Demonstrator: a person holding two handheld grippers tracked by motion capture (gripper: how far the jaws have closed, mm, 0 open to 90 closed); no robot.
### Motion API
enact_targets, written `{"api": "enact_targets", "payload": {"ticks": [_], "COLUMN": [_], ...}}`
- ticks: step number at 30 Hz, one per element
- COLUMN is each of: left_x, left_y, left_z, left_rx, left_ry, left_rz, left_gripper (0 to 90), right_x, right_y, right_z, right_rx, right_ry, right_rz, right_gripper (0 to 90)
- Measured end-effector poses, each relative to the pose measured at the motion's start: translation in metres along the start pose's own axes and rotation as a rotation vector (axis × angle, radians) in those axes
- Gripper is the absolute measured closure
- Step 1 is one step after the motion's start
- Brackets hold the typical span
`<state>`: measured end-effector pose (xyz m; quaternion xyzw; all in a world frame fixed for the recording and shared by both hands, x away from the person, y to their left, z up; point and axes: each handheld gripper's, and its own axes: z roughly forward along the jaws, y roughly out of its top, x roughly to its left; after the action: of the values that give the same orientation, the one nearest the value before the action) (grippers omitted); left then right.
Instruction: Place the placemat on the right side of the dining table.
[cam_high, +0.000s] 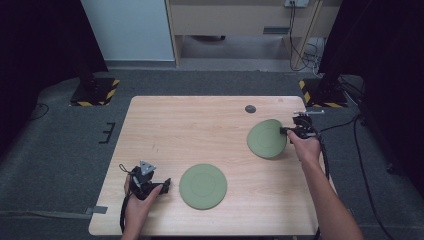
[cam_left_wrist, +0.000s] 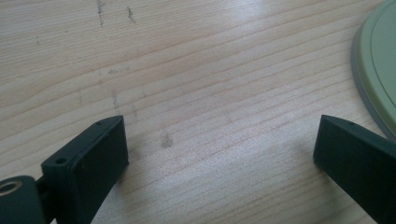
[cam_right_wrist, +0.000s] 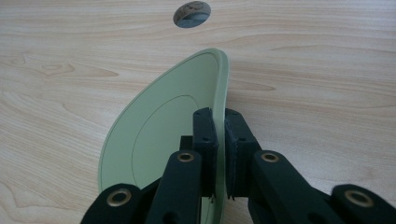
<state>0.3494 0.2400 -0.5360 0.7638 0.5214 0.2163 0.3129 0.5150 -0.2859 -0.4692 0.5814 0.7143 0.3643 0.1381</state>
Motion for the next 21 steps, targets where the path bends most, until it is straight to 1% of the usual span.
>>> {"api": "enact_targets", "payload": {"ticks": [6, 11, 16, 21], "left_x": [0.0, 0.0, 0.0, 0.0], "left_y": [0.0, 0.0, 0.0, 0.0], "left_z": [0.0, 0.0, 0.0, 0.0], "left_rx": [0.0, -0.001, -0.001, -0.001], "left_ry": [0.001, 0.0, 0.0, -0.002], "left_rz": [-0.001, 0.002, 0.002, 0.001], "left_gripper": [2.2, 2.6, 2.6, 2.6], "right_x": [-0.005, -0.01, -0.017, -0.024], "right_y": [-0.003, -0.009, -0.014, -0.018], "right_z": [0.001, 0.001, 0.001, 0.002], "right_rx": [0.005, 0.012, 0.015, 0.022], "right_ry": [-0.005, -0.01, -0.01, -0.014], "right_rz": [0.005, 0.026, 0.033, 0.052], "right_gripper": [85.2, 84.9, 84.3, 84.1]}}
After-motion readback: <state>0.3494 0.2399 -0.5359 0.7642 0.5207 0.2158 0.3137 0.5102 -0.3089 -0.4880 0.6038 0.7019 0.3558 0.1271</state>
